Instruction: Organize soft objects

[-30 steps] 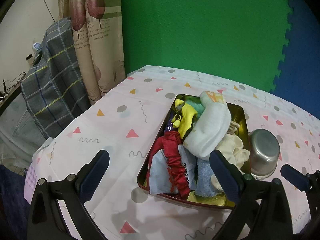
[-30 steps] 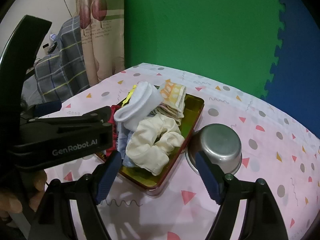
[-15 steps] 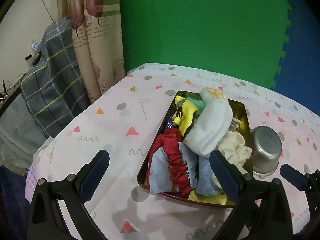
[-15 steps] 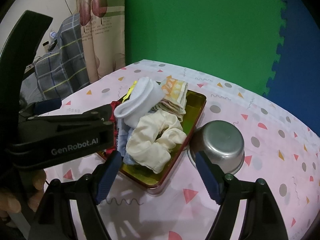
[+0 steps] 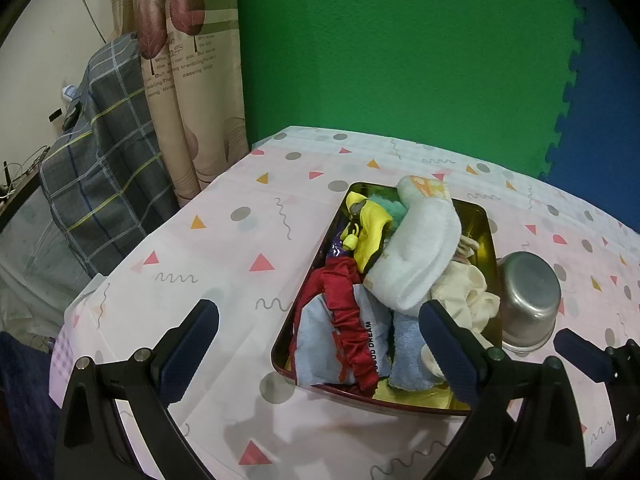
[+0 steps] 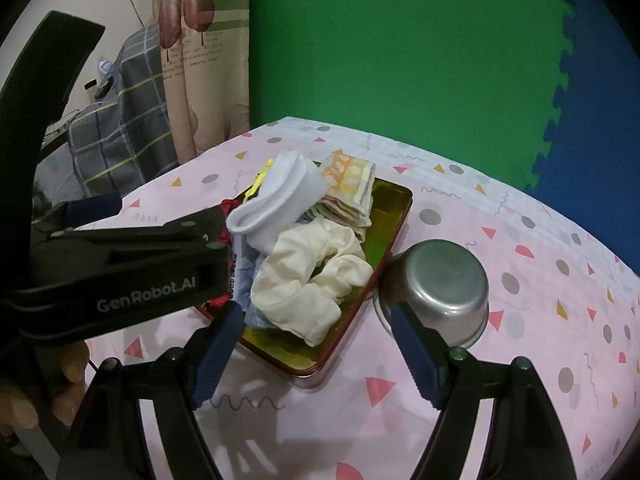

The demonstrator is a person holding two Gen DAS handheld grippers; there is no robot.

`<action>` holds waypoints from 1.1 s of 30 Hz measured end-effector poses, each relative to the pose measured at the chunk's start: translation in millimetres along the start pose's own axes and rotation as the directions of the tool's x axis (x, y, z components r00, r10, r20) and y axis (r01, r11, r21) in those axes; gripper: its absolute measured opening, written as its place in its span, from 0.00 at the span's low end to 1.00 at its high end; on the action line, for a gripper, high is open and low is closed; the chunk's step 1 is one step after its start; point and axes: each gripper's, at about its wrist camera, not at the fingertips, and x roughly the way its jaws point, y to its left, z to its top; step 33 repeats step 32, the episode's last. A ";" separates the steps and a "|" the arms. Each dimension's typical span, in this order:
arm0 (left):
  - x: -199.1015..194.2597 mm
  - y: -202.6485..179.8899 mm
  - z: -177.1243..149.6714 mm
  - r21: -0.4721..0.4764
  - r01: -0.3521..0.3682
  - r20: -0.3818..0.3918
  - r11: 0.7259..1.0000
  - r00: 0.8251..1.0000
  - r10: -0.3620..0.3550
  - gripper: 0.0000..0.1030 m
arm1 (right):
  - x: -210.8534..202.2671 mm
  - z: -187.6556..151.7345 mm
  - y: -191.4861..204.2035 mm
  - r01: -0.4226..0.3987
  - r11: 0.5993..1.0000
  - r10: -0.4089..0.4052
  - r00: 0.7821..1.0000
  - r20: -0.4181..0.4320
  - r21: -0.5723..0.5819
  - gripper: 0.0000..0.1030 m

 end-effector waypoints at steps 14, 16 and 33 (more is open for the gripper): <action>-1.1 0.8 0.7 -0.009 0.002 0.002 1.000 1.000 -0.002 0.97 | 2.9 -0.2 3.6 0.000 1.000 0.000 1.000 -0.011 -0.005 0.76; -1.0 1.5 1.0 -0.016 0.010 0.000 1.000 1.000 -0.010 0.97 | 2.9 -0.2 3.5 -0.001 1.000 0.001 1.000 -0.011 -0.005 0.76; -1.0 2.5 0.7 -0.020 0.031 0.000 0.999 1.000 -0.031 0.97 | 5.4 -0.5 5.0 -0.002 1.000 0.002 1.000 -0.015 -0.006 0.76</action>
